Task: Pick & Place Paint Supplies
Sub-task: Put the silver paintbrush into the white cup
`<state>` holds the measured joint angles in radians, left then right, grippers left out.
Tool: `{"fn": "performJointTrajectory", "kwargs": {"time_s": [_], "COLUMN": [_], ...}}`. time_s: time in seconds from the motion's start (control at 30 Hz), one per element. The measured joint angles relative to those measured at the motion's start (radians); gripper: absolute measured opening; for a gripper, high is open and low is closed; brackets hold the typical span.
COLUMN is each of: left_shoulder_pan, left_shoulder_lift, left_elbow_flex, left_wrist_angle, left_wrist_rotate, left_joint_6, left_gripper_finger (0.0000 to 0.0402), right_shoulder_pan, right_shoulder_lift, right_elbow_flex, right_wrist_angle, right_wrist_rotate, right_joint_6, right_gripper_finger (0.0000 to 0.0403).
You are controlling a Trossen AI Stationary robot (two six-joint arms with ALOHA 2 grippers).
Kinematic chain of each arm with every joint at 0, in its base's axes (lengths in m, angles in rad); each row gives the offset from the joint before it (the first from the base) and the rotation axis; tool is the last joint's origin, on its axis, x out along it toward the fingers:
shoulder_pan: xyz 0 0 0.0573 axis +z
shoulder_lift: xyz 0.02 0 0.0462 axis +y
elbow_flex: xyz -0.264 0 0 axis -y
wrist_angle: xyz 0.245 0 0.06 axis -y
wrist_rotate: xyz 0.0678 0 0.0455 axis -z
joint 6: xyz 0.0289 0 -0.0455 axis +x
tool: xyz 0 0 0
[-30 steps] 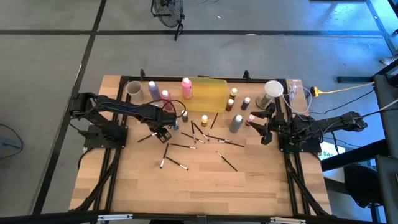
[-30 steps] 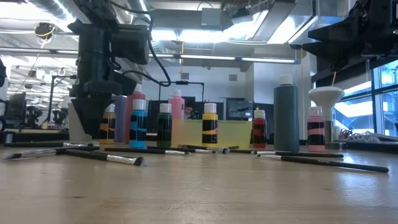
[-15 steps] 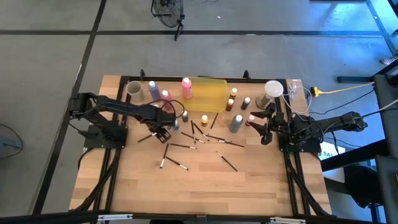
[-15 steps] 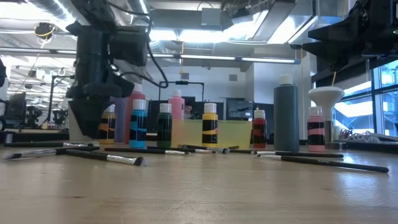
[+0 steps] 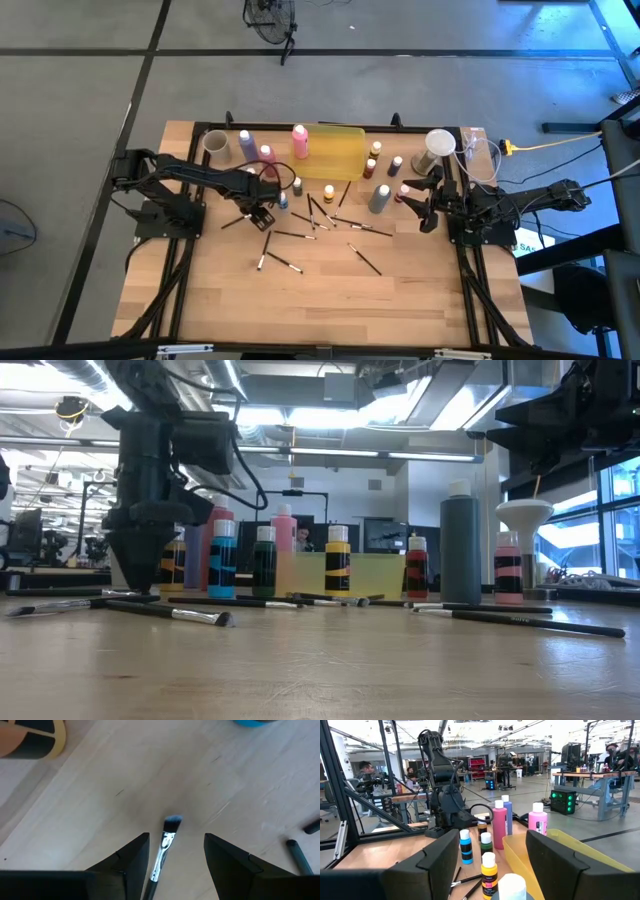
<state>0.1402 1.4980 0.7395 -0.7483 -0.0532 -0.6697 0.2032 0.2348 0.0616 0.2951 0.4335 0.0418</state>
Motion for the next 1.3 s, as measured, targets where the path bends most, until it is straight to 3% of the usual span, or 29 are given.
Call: {"fn": "performJointTrajectory", "kwargs": {"time_s": [0.3,0.67,1.3], "left_shoulder_pan": [0.0,0.0,0.0], "left_shoulder_lift": [0.072,0.074,0.077], "left_elbow_flex": [0.005,0.002,0.002], "left_wrist_angle": [0.0,0.012,0.023], "left_wrist_rotate": [-0.022,-0.023,0.017], "left_joint_6": [0.017,0.031,0.08], "left_gripper_finger": [0.0184,0.0178,0.0032], "right_shoulder_pan": [0.0,0.0,0.0], "right_shoulder_lift": [0.0,0.0,0.0], "right_elbow_flex": [0.0,0.0,0.0], "right_wrist_angle": [0.0,0.0,0.0], "right_wrist_rotate": [0.0,0.001,0.001], "right_joint_6": [0.0,0.0,0.0], "right_gripper_finger": [0.0233,0.0233,0.0233]}}
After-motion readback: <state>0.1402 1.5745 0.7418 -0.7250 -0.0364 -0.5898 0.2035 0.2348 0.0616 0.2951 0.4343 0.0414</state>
